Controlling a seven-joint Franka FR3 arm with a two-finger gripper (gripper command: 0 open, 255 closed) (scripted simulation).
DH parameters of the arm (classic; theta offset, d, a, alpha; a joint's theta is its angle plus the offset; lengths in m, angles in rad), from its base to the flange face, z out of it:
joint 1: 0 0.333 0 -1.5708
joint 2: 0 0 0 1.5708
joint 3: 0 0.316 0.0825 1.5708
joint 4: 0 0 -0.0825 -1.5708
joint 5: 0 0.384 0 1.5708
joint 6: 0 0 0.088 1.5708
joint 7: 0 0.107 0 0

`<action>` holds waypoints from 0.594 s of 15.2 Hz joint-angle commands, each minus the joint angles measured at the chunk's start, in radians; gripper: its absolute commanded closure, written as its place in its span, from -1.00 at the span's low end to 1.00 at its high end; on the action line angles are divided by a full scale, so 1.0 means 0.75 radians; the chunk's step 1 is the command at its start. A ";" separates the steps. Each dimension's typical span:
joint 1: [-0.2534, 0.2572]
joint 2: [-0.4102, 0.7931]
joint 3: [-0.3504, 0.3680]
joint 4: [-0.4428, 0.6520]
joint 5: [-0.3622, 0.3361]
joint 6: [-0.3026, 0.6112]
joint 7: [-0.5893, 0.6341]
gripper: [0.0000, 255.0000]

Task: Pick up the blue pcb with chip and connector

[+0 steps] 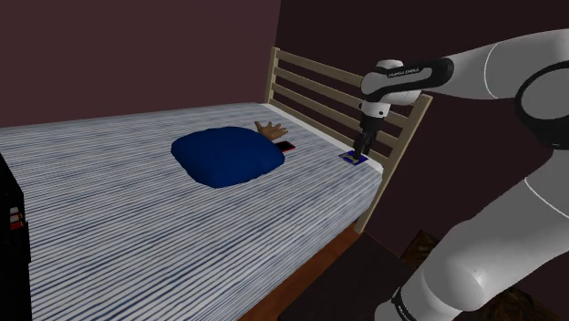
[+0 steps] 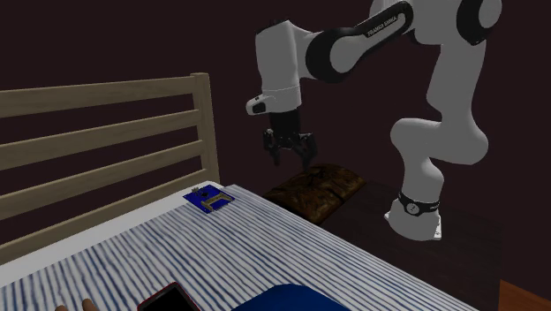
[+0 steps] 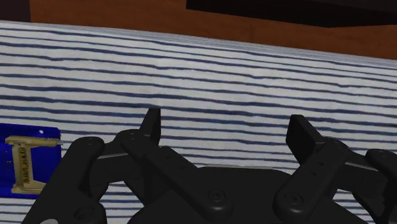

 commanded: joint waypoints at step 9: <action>-0.125 0.504 -0.127 0.423 0.234 0.056 -0.302 -1.00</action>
